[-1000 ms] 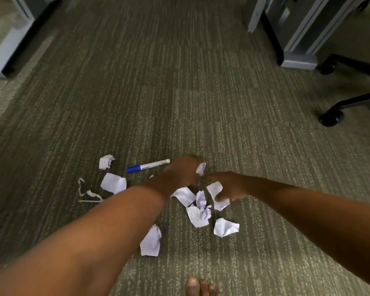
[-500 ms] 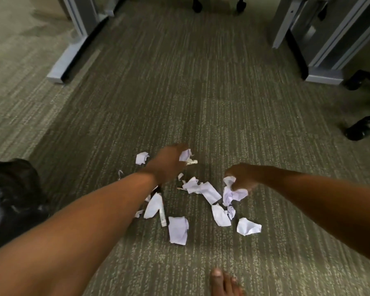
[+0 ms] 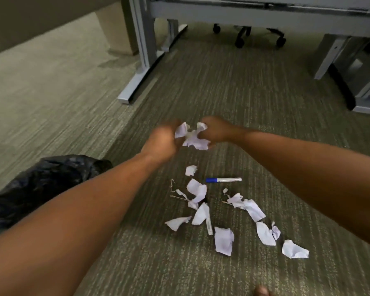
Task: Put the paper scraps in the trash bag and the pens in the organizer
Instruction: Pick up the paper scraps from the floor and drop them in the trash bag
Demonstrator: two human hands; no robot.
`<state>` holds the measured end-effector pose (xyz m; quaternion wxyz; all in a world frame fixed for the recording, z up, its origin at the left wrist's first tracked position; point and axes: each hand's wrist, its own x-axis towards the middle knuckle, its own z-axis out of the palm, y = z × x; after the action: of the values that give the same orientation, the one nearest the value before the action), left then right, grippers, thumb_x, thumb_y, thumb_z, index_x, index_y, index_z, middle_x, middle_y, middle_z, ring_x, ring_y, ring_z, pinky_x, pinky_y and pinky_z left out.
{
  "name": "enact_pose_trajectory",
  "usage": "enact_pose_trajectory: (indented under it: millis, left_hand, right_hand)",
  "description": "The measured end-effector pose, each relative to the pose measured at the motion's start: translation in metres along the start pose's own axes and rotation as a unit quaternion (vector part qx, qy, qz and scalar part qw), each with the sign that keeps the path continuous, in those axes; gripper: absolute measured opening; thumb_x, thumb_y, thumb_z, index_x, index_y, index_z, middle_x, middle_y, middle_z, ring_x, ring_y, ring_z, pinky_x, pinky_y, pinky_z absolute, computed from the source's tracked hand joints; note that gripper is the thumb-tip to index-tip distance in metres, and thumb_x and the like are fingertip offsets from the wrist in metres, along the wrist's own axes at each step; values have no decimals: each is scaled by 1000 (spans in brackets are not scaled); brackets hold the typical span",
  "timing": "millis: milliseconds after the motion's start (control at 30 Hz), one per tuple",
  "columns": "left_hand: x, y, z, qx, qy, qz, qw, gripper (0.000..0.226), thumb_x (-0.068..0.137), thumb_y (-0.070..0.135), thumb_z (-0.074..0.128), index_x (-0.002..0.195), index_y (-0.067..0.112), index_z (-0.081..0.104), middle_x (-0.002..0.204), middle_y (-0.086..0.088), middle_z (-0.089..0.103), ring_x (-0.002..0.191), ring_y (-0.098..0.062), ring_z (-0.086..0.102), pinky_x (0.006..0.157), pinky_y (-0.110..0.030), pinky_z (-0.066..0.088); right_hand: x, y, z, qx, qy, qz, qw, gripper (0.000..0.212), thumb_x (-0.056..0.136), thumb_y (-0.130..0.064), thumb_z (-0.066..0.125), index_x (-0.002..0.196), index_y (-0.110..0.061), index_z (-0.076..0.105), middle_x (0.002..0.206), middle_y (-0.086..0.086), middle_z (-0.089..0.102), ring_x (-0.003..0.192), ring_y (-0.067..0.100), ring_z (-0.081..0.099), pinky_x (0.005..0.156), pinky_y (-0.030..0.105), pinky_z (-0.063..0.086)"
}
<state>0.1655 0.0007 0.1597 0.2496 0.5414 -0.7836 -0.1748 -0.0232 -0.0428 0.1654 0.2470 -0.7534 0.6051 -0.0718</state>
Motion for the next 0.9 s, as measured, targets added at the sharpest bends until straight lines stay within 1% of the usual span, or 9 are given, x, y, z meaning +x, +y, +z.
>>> enact_pose_trajectory:
  millis: [67,133,267,367,433,567,667,767,900]
  left_hand:
    - [-10,-16,-28,24,36,-35,998,19,87,25,64,103,14,64,93,-7,68,81,-24,63,65,-30,43]
    - [-25,-36,-55,63,73,-45,994,23,87,24,64,106,11,64,100,-12,69,89,-30,64,71,-35,45]
    - [-72,-81,-108,81,111,-78,987,29,85,20,69,113,13,64,106,-10,69,96,-29,64,78,-33,45]
    - [-104,-107,-138,120,145,-107,976,34,84,20,70,117,12,63,110,-10,69,100,-31,63,79,-32,43]
    - [-121,-118,-152,122,172,-138,968,34,84,19,70,117,13,63,110,-10,69,99,-30,62,77,-30,40]
    - [-153,-135,-171,120,199,-183,955,22,87,23,67,106,13,63,98,-7,69,90,-28,62,72,-31,41]
    - [-175,-147,-174,128,208,-221,944,18,87,23,67,100,12,62,94,-7,68,86,-29,62,70,-34,42]
    - [-191,-157,-167,159,185,-243,939,20,86,21,68,99,8,60,92,-15,68,87,-37,62,71,-41,47]
    - [-206,-164,-152,169,133,-269,939,21,87,28,65,96,10,59,92,-15,67,88,-38,62,71,-44,49]
  right_hand:
    - [15,-39,4,30,30,-25,999,19,84,-19,64,89,-1,68,89,17,68,85,30,65,75,43,50]
    - [27,-76,12,46,48,-55,996,18,80,-26,63,82,-8,66,88,15,68,85,29,64,70,36,45]
    - [45,-146,40,55,25,-78,995,23,84,-22,63,103,-8,65,99,9,67,93,24,63,72,31,46]
    - [50,-194,56,71,38,-135,988,16,81,-15,59,90,-2,60,88,13,64,84,28,61,65,34,48]
    - [48,-224,64,79,40,-162,983,10,80,-15,59,83,-8,52,82,9,59,79,25,57,57,30,40]
    - [40,-274,85,71,10,-197,978,20,82,-20,62,73,-15,45,83,10,58,82,30,56,54,27,31]
    - [34,-299,106,37,-18,-222,974,20,82,-24,65,85,-10,52,97,19,64,98,36,61,66,29,33]
    - [27,-311,125,9,-62,-223,973,32,84,-28,67,93,3,62,101,25,67,98,40,65,70,39,50]
    - [24,-311,148,-41,-125,-209,969,34,79,-36,74,65,-9,58,60,7,63,59,24,66,45,26,42]
